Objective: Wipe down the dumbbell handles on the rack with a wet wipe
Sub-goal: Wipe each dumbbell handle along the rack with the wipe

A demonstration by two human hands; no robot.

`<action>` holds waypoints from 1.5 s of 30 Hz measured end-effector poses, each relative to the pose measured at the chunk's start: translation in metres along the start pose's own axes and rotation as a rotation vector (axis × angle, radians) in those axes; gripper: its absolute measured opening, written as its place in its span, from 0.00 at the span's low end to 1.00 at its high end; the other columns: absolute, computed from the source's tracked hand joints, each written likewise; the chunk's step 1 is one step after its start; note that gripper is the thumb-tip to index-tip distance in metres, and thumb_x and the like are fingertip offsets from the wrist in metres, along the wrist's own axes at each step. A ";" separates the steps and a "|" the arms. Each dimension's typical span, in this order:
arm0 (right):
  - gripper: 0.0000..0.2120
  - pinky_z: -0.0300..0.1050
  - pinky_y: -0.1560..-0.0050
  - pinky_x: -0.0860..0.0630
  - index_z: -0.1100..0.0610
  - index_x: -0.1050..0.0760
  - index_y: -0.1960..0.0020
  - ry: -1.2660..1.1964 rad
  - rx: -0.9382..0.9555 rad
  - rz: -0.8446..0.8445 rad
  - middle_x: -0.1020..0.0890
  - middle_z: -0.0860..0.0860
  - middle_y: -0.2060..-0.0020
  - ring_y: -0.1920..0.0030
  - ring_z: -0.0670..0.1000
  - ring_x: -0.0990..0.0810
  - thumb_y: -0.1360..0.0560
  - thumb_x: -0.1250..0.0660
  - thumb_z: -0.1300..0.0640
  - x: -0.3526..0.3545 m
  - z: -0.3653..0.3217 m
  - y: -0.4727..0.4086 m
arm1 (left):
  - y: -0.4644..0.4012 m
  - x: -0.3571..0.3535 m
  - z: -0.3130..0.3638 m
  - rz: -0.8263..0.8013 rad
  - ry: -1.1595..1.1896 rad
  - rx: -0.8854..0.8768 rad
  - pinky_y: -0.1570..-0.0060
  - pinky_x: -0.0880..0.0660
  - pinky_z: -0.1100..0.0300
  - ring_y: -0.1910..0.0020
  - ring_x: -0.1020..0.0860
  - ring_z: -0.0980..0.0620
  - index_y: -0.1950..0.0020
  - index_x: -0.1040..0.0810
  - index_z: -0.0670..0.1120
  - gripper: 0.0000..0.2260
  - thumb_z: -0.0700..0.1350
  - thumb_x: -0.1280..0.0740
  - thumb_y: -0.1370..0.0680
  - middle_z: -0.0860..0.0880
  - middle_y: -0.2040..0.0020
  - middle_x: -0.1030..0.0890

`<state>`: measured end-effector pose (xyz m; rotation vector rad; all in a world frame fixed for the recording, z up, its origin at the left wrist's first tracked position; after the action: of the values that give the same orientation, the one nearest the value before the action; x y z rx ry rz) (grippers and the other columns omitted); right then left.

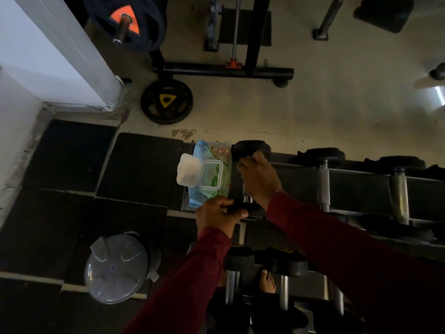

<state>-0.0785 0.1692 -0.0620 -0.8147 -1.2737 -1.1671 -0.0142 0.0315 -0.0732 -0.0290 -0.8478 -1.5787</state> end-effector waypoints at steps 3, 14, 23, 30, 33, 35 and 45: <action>0.20 0.48 0.38 0.30 0.54 0.27 0.31 0.129 0.052 -0.001 0.23 0.50 0.38 0.40 0.55 0.29 0.23 0.34 0.54 0.001 0.008 -0.002 | -0.001 -0.001 0.000 -0.015 -0.011 -0.010 0.48 0.20 0.58 0.56 0.19 0.61 0.52 0.16 0.52 0.19 0.49 0.17 0.40 0.57 0.57 0.16; 0.19 0.50 0.37 0.28 0.56 0.28 0.30 0.016 0.021 -0.050 0.24 0.51 0.37 0.37 0.56 0.32 0.21 0.37 0.56 0.006 0.006 -0.008 | -0.001 -0.001 -0.001 -0.026 0.019 -0.013 0.49 0.21 0.62 0.56 0.21 0.63 0.51 0.16 0.51 0.19 0.48 0.17 0.39 0.57 0.55 0.17; 0.06 0.37 0.52 0.22 0.53 0.20 0.51 -1.070 -0.716 0.225 0.17 0.48 0.54 0.57 0.41 0.20 0.21 0.35 0.59 -0.006 0.049 0.046 | -0.001 -0.003 -0.004 -0.025 0.026 0.006 0.46 0.21 0.59 0.53 0.20 0.61 0.51 0.17 0.52 0.18 0.47 0.18 0.38 0.57 0.54 0.17; 0.09 0.43 0.49 0.19 0.58 0.19 0.55 -1.462 -1.067 0.081 0.15 0.51 0.59 0.58 0.45 0.17 0.28 0.24 0.53 -0.027 0.066 0.024 | -0.001 -0.002 -0.002 0.000 -0.001 -0.028 0.50 0.21 0.63 0.56 0.20 0.62 0.52 0.16 0.51 0.18 0.48 0.17 0.39 0.56 0.55 0.17; 0.08 0.46 0.46 0.19 0.57 0.20 0.55 -1.288 -0.969 -0.069 0.16 0.51 0.59 0.55 0.48 0.17 0.26 0.27 0.52 -0.032 0.059 0.032 | -0.002 -0.002 -0.004 -0.009 0.015 -0.007 0.49 0.21 0.60 0.55 0.19 0.60 0.52 0.17 0.52 0.18 0.47 0.17 0.39 0.56 0.55 0.17; 0.08 0.43 0.49 0.20 0.55 0.20 0.54 -1.192 -0.868 -0.175 0.17 0.50 0.58 0.55 0.46 0.17 0.25 0.28 0.50 -0.037 0.045 0.050 | -0.002 -0.002 -0.005 -0.024 0.024 0.010 0.48 0.22 0.61 0.53 0.20 0.60 0.52 0.18 0.52 0.18 0.47 0.18 0.38 0.56 0.54 0.17; 0.03 0.25 0.60 0.24 0.51 0.17 0.56 -1.056 -0.663 0.234 0.18 0.40 0.64 0.65 0.34 0.20 0.25 0.27 0.58 0.002 0.059 0.018 | -0.004 -0.004 -0.006 -0.010 0.027 -0.018 0.49 0.20 0.55 0.55 0.19 0.60 0.53 0.17 0.53 0.18 0.48 0.17 0.40 0.56 0.56 0.16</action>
<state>-0.0786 0.2291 -0.0475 -2.2053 -1.5313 -0.9671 -0.0137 0.0312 -0.0813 -0.0170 -0.8137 -1.5928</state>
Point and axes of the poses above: each hand's wrist, its own y-axis away from the middle knuckle, its own x-axis out of the back of the hand, z = x × y, the point moved 6 cm from there along -y, towards the middle knuckle
